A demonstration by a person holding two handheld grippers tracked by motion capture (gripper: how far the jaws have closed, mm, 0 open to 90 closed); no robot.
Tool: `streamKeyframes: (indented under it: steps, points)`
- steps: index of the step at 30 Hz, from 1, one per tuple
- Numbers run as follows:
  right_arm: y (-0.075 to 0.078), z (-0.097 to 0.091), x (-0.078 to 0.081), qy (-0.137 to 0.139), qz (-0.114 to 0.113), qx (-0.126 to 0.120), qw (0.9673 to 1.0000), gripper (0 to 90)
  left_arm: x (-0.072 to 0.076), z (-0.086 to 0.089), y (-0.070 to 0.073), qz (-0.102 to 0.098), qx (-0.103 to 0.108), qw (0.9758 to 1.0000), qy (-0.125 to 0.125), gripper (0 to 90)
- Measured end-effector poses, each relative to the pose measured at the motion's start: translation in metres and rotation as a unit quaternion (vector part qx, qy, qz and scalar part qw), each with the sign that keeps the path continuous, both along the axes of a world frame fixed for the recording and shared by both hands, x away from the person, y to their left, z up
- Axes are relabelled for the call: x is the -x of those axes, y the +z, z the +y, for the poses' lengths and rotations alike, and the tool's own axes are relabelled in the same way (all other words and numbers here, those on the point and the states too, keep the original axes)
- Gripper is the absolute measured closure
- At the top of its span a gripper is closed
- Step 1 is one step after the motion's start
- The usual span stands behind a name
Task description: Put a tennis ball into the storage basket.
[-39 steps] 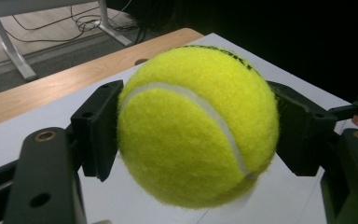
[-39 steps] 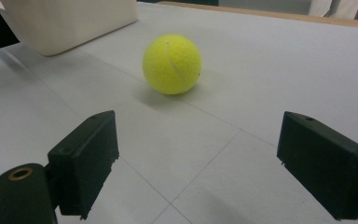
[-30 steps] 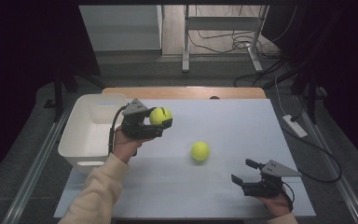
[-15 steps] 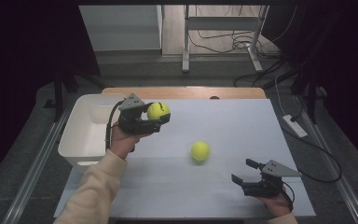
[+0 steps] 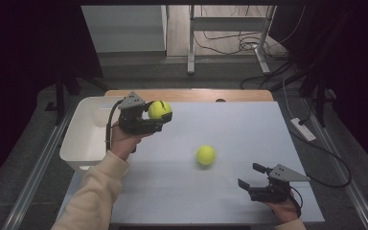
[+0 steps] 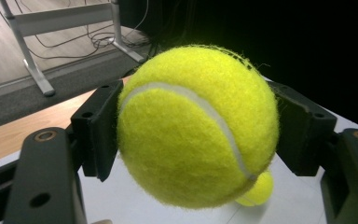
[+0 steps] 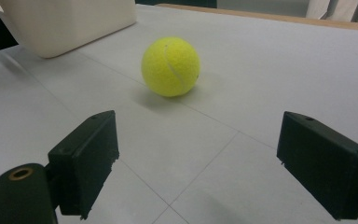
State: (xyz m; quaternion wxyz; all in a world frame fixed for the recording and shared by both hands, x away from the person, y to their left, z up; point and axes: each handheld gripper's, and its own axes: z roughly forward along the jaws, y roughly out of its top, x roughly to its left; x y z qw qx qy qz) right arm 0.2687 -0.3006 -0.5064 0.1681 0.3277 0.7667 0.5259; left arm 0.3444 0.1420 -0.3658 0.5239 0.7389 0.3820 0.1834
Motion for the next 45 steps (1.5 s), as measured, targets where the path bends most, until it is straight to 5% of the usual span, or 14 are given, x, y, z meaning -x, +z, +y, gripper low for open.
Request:
streamKeyframes:
  steps: [45]
  points:
    - [0.0, 0.0, 0.0, -0.001, -0.001, 0.001, 1.0, 12.6, -0.009, 0.037, 0.013, -0.01, 0.0, 0.9982, 0.059, 26.4]
